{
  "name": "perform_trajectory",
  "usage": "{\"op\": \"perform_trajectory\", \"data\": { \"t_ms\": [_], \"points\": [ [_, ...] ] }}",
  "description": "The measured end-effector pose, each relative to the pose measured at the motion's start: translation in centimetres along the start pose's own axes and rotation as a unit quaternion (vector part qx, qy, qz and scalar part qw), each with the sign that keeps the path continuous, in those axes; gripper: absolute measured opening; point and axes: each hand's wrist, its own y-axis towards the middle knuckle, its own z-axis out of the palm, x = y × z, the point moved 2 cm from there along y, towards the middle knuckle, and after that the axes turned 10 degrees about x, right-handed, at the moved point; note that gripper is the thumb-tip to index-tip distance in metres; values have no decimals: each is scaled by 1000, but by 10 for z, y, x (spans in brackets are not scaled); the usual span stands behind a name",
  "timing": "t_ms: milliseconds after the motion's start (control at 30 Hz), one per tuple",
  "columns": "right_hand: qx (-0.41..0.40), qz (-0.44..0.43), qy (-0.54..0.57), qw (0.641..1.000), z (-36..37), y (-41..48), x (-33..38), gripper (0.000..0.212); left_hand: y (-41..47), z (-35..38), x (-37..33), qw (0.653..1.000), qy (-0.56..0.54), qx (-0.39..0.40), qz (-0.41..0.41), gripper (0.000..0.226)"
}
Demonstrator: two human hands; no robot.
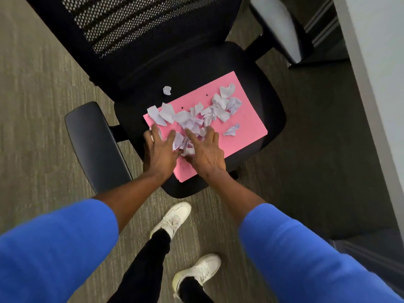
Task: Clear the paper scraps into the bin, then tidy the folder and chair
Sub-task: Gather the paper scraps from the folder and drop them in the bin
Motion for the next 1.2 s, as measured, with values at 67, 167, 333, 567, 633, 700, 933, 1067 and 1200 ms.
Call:
{"op": "perform_trajectory", "data": {
  "t_ms": [67, 167, 333, 567, 633, 700, 933, 1067, 1200],
  "points": [
    [3, -4, 1, 1000, -3, 5, 0, 72, 1, 2, -1, 1000, 2, -10, 18, 58],
    [-2, -10, 6, 1000, -7, 10, -2, 51, 3, 3, -1, 998, 1, -27, 52, 42],
    [-18, -17, 15, 1000, -8, 10, -7, 39, 8, 4, -3, 995, -47, -35, 78, 34],
    [-60, 32, 146, 987, -10, 5, -17, 30, 13, -4, -4, 994, -95, -40, 44, 29],
    [-84, 44, 207, 974, -13, 2, -19, 25, 12, -8, -4, 993, -98, -46, 42, 33],
    [-109, 58, 249, 960, -16, -1, -20, 25, 10, -11, -5, 992, -105, -49, 39, 36],
    [-143, 124, 350, 917, -29, -11, -27, 25, 0, -23, -15, 986, -150, -70, 30, 37],
    [-160, 151, 402, 889, -33, -28, -36, 21, -9, -26, -26, 980, -176, -85, 28, 35],
    [-181, 172, 429, 868, -24, -64, -54, 17, -27, -16, -44, 980, -175, -75, 63, 32]
  ]
}}
